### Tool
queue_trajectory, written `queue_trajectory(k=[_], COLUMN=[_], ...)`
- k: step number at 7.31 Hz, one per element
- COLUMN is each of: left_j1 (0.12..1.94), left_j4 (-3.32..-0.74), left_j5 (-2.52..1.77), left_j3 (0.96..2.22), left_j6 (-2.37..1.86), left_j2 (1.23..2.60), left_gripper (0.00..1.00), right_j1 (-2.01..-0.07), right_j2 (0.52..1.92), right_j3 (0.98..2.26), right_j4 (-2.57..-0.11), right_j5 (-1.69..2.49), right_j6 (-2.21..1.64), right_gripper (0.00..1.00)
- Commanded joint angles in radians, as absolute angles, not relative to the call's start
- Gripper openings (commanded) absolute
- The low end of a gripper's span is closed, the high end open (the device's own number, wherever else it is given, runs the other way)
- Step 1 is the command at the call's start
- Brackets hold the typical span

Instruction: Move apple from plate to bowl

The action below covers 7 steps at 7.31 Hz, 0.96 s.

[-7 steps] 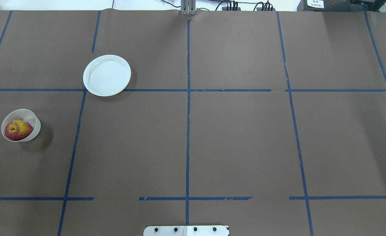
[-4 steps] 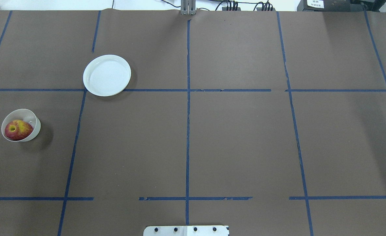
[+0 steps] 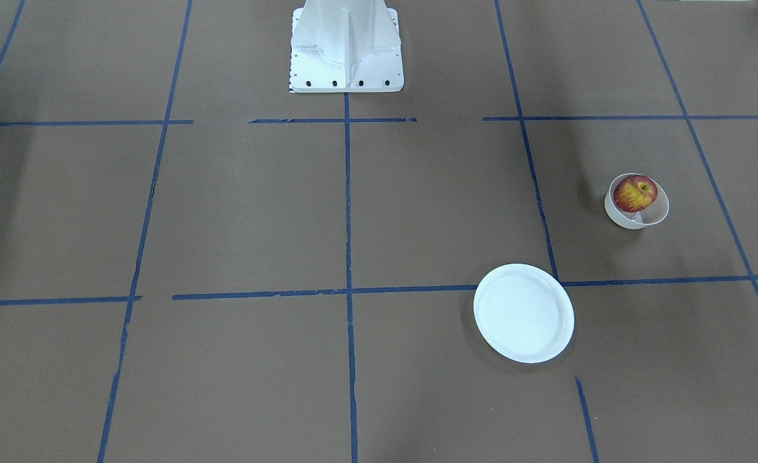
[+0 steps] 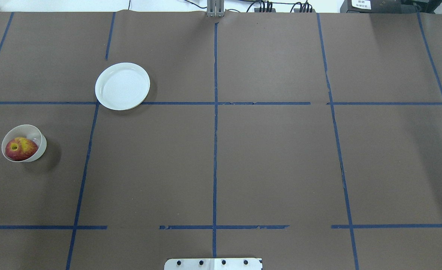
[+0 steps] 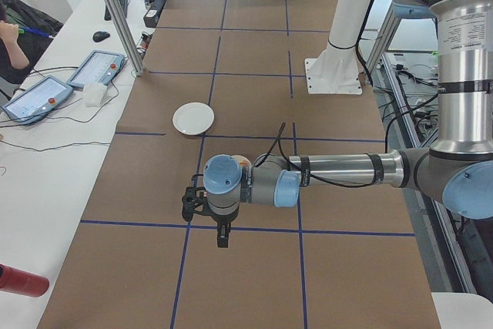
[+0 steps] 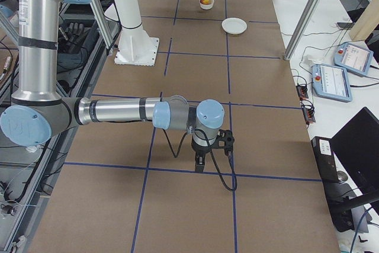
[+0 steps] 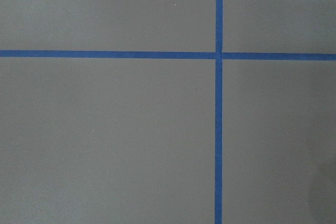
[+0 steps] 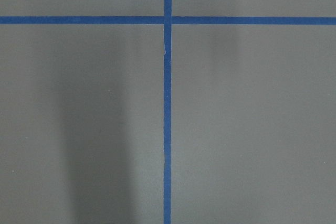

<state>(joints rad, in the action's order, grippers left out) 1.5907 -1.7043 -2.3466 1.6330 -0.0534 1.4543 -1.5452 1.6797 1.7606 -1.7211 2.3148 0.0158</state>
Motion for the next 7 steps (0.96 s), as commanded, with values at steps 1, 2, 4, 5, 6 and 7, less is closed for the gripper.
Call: queue_trajectory(k=[1, 2, 4, 5, 6, 7], left_j1=[1.603, 1.603, 1.603, 1.603, 1.603, 1.603], left_j4=[-1.704, -1.703, -1.701, -1.701, -1.701, -1.701], left_j5=[-2.298, -2.298, -2.302, -2.304, -2.304, -2.304], left_j3=[1.629, 1.629, 1.631, 1.632, 1.634, 1.64], left_j6=[-0.052, -0.052, -0.052, -0.052, -0.052, -0.052], left_j2=[1.459, 1.459, 1.46, 1.46, 1.462, 1.462], left_gripper=[1.0, 1.0, 1.0, 1.0, 1.0, 1.0], right_j1=[-1.545, -1.545, -1.545, -1.545, -1.545, -1.545], right_j2=[1.68, 1.68, 1.68, 1.68, 1.68, 1.68], right_j3=[1.761, 1.761, 1.761, 1.761, 1.761, 1.761], right_j4=[-1.721, -1.721, -1.721, -1.721, -1.721, -1.721], right_j5=[2.315, 2.315, 2.315, 2.315, 2.315, 2.315], right_j6=[0.017, 0.017, 0.017, 0.015, 0.015, 0.017], right_gripper=[1.0, 1.0, 1.0, 1.0, 1.0, 1.0])
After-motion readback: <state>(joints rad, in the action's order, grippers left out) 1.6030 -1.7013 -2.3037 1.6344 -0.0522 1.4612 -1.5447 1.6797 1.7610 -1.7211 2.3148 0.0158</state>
